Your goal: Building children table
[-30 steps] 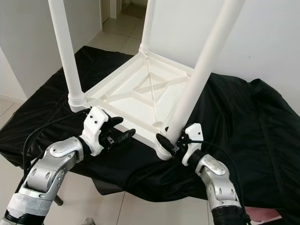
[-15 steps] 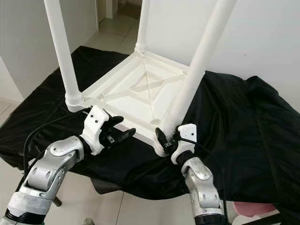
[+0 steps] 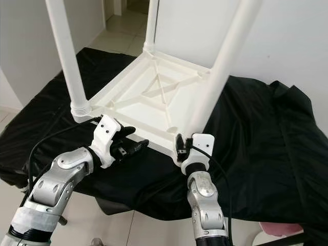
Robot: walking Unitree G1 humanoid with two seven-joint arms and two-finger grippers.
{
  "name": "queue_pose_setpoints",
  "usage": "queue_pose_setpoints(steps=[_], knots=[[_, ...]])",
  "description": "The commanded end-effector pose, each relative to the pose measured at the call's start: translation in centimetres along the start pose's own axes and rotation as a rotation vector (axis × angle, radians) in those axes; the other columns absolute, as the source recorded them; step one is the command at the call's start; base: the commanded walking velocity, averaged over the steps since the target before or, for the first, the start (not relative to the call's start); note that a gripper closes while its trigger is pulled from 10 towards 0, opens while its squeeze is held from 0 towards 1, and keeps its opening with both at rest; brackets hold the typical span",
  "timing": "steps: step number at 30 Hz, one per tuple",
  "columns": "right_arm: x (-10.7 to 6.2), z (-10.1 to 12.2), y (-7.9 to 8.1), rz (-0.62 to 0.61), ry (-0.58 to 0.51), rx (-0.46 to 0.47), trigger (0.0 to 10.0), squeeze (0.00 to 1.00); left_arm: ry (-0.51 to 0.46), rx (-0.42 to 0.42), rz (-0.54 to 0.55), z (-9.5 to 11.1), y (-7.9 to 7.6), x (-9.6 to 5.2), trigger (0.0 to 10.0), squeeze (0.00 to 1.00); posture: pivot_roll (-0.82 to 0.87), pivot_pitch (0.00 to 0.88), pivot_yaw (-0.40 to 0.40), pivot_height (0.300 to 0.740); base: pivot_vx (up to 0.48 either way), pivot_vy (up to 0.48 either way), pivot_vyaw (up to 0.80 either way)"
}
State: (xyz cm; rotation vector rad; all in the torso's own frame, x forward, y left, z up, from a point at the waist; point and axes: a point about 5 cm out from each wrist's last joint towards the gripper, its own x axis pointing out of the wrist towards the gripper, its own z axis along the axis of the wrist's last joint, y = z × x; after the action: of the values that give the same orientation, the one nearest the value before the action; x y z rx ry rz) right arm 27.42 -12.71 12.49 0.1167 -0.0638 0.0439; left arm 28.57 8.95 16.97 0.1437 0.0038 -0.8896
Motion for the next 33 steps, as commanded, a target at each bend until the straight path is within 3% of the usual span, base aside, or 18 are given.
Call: queue_pose_setpoints(steps=[1, 14, 15, 16, 17, 25, 26, 27, 28, 30, 31, 33], knots=[[0.1, 0.5, 0.4, -0.005, -0.018, 0.019, 10.0, 0.0, 0.002, -0.001, 0.044, -0.2, 0.2, 0.1, 10.0, 0.0, 0.02, 0.023, -0.099, 0.74, 0.0, 0.0, 0.0], [0.5, 0.6, 0.9, 0.011, -0.018, 0.019, 10.0, 0.0, -0.007, 0.0, 0.05, -0.1, 0.1, 0.2, 10.0, 0.0, 0.03, 0.017, -0.106, 0.74, 0.0, 0.0, 0.0], [0.4, 0.7, 1.3, 0.06, -0.019, 0.05, 10.0, 0.93, -0.007, 0.001, 0.05, -0.1, 0.1, 0.1, 10.0, 0.0, 0.03, 0.018, -0.108, 0.74, 0.0, 0.0, 0.0], [0.4, 0.7, 1.3, 0.06, -0.019, 0.05, 10.0, 0.93, -0.007, 0.001, 0.05, -0.1, 0.1, 0.1, 10.0, 0.0, 0.03, 0.018, -0.108, 0.74, 0.0, 0.0, 0.0], [0.4, 0.9, 1.5, 0.086, -0.032, 0.056, 10.0, 1.0, -0.002, 0.004, 0.044, -0.2, 0.0, 0.0, 10.0, 0.0, 0.03, 0.019, -0.107, 0.74, 0.0, 0.0, 0.0], [0.1, 1.8, 0.8, 0.205, -0.069, 0.036, 10.0, 1.0, 0.019, 0.004, 0.033, -0.7, -0.2, -0.5, 10.0, 0.0, 0.03, 0.024, -0.106, 0.74, 0.0, 0.0, 0.0], [0.0, 1.8, 0.6, 0.223, -0.065, 0.035, 10.0, 0.91, 0.02, 0.004, 0.033, -0.7, -0.2, -0.5, 10.0, 0.0, 0.03, 0.024, -0.106, 0.74, 0.0, 0.0, 0.0], [-0.1, 1.9, -0.2, 0.261, -0.061, 0.023, 10.0, 0.0, 0.021, 0.004, 0.034, -0.7, -0.3, -0.6, 10.0, 0.0, 0.03, 0.024, -0.106, 0.74, 0.0, 0.0, 0.0], [-0.1, 1.9, -0.2, 0.261, -0.061, 0.023, 10.0, 0.0, 0.021, 0.004, 0.034, -0.7, -0.3, -0.6, 10.0, 0.0, 0.03, 0.024, -0.106, 0.74, 0.0, 0.0, 0.0], [-0.4, 1.7, -1.4, 0.402, -0.034, -0.007, 10.0, 0.0, 0.024, 0.002, 0.033, -0.8, -0.3, -0.6, 10.0, 0.0, 0.02, 0.027, -0.091, 0.74, 0.0, 0.0, 0.0], [-0.4, 1.7, -1.4, 0.402, -0.034, -0.007, 10.0, 0.0, 0.024, 0.002, 0.033, -0.8, -0.3, -0.6, 10.0, 0.0, 0.02, 0.027, -0.091, 0.74, 0.0, 0.0, 0.0], [-0.4, 1.5, -2.0, 0.516, -0.003, -0.01, 10.0, 0.0, 0.025, -0.001, 0.03, -0.8, -0.3, -0.6, 10.0, 0.0, 0.01, 0.025, -0.085, 0.74, 0.0, 0.0, 0.0]])
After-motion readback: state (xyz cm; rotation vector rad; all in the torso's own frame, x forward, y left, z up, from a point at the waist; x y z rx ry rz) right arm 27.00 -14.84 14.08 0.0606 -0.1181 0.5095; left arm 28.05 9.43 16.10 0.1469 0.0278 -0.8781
